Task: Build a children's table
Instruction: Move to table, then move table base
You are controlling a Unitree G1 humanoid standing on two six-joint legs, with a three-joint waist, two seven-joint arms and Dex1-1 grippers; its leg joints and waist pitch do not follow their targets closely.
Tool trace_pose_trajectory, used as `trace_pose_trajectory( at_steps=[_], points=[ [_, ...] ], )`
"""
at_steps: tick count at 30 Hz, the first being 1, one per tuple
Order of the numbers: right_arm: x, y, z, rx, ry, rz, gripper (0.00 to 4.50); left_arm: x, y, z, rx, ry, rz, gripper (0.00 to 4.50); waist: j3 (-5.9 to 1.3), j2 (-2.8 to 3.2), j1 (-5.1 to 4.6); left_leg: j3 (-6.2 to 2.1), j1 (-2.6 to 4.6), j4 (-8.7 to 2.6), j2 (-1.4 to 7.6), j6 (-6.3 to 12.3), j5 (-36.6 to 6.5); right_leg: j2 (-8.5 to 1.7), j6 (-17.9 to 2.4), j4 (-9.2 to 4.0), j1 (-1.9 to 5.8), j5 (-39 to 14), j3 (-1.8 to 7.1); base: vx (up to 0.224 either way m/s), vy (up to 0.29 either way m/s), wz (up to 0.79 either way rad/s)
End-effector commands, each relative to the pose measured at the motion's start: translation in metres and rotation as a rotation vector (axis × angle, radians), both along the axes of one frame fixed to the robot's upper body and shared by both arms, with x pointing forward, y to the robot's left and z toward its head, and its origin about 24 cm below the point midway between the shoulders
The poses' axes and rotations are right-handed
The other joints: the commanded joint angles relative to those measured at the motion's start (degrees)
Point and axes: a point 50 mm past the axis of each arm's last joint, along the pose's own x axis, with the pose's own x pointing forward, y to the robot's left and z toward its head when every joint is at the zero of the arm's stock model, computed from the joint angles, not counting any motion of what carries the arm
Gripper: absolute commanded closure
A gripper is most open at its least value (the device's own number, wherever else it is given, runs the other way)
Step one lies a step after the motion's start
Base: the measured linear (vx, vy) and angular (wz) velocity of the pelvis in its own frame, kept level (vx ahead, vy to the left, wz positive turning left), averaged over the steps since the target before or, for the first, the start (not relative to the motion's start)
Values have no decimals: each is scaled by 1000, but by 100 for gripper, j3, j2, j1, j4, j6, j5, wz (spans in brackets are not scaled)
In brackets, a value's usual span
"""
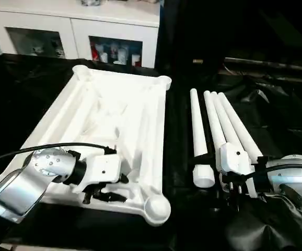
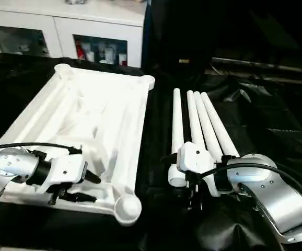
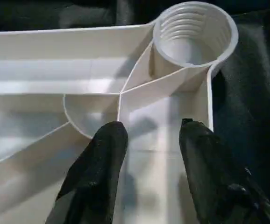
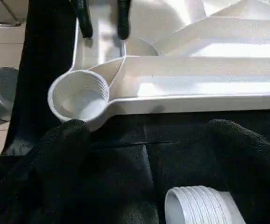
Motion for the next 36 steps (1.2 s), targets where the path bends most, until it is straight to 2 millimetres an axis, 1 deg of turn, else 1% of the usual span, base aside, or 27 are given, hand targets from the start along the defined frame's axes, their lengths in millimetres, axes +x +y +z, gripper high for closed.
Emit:
trace_pose_trajectory(
  at_steps=[1,3,5,6,7,10,11,12,13,14,15,16,17,18,20,21,23,25,26,28,31,32,34,35,36],
  points=[
    [-2,0,3,-5,5,19,0,-6,-3,-2,1,32,-20,276,-314,59,7,-55,19,-393,289,176,-850,-457,-1182,-369,221,-87,311,0,0,0],
    [-2,0,4,-2,14,23,0,-9,-5,-1,-28,56,-18,300,-322,74,9,-38,23,-371,286,225,-773,-444,-1229,-364,202,28,304,0,0,0],
    [-2,1,4,0,16,24,0,-9,-6,0,-34,58,-16,311,-298,67,4,-39,17,-384,290,215,-875,-447,-1236,-377,203,-127,302,0,0,0],
    [-2,1,5,7,21,29,0,-10,-7,3,-58,66,-10,321,-281,65,12,-38,33,-398,297,175,-1063,-458,-1228,-396,195,-445,302,0,0,0],
    [-2,1,5,7,21,29,0,-10,-7,3,-58,66,-10,345,-270,70,12,-40,34,-407,301,161,-1139,-460,-1220,-411,188,-567,302,0,0,0],
    [-2,1,5,9,24,36,0,-12,-5,5,-50,67,-12,356,-242,66,5,-44,48,-427,308,62,-1439,-462,-1079,-464,164,-1116,315,0,0,0],
    [-2,1,5,9,24,36,0,-12,-5,5,-50,67,-12,367,-242,66,5,-44,48,-427,308,62,-1439,-462,-1079,-464,164,-1116,315,0,0,0],
    [-2,2,5,9,25,37,0,-13,-4,5,-45,72,-16,380,-237,63,5,-46,42,-434,309,50,-1461,-466,-1033,-475,165,-1211,319,0,0,0],
    [-2,2,5,8,26,38,0,-15,-4,5,-44,79,-18,380,-237,65,7,-47,45,-436,312,37,-1474,-474,-1001,-483,162,-1272,323,0,0,0],
    [-3,1,5,7,27,39,0,-17,-5,5,-46,93,-22,402,-233,75,7,-46,46,-438,309,30,-1486,-466,-974,-487,153,-1324,322,0,0,0],
    [-3,1,5,7,28,39,0,-18,-5,5,-47,95,-22,402,-234,73,8,-42,56,-435,309,25,-1504,-467,-972,-490,145,-1342,325,0,0,0],
    [-3,1,4,6,29,38,0,-19,-5,5,-52,103,-21,421,-232,67,6,-43,48,-435,306,19,-1513,-464,-970,-489,147,-1360,324,0,0,0],
    [-4,1,4,4,30,38,0,-19,-5,5,-53,107,-21,431,-234,77,9,-45,51,-435,306,17,-1499,-462,-971,-488,145,-1345,322,0,0,0],
    [-4,1,4,3,31,38,0,-19,-5,6,-53,109,-20,431,-232,75,5,-46,47,-437,307,19,-1491,-456,-970,-488,145,-1315,321,0,0,0],
    [-4,2,5,3,32,37,0,-19,-5,6,-53,112,-21,447,-237,76,10,-46,46,-432,305,26,-1456,-453,-980,-480,148,-1246,320,0,0,0],
    [-5,2,5,3,32,37,0,-20,-5,6,-52,112,-21,447,-238,72,7,-45,41,-433,305,29,-1444,-450,-979,-478,152,-1226,320,0,0,0],
    [-5,2,5,-1,30,38,0,-18,-5,4,-33,82,-24,447,-239,85,7,-45,36,-428,302,35,-1395,-450,-992,-469,152,-1132,319,0,0,0],
    [-5,2,4,-8,28,41,0,-17,-6,1,-11,44,-24,447,-245,74,0,-45,31,-424,306,49,-1342,-447,-982,-464,162,-1027,318,0,0,0],
    [-6,2,4,-11,28,43,0,-16,-6,-1,-4,19,-28,447,-237,93,3,-50,29,-424,310,53,-1358,-450,-973,-469,158,-1024,320,0,0,0],
    [-7,3,4,-10,31,47,0,-18,-8,-6,-3,12,-27,447,-239,94,-2,-50,37,-425,314,36,-1410,-453,-977,-467,157,-1037,319,0,0,0],
    [-7,3,4,-10,32,47,0,-18,-9,-5,-9,2,-20,447,-239,83,-4,-47,38,-426,308,34,-1428,-450,-987,-466,158,-1036,318,0,0,0],
    [-8,3,4,-9,32,47,0,-17,-10,-4,-24,1,-3,428,-235,80,-4,-45,42,-425,309,31,-1448,-452,-988,-465,155,-1077,319,0,0,0],
    [-8,3,4,-9,33,47,0,-18,-11,-1,-53,29,26,428,-235,82,-1,-46,44,-428,312,16,-1442,-457,-1006,-462,159,-1102,319,0,0,0],
    [-9,3,5,-8,35,47,0,-20,-12,0,-63,51,27,416,-237,70,-1,-47,43,-426,309,22,-1439,-456,-1006,-465,158,-1117,317,0,0,0],
    [-10,3,5,-9,35,47,0,-21,-12,1,-64,51,23,416,-237,72,-2,-47,42,-427,306,32,-1416,-454,-1014,-466,159,-1118,317,0,0,0]
  ],
)
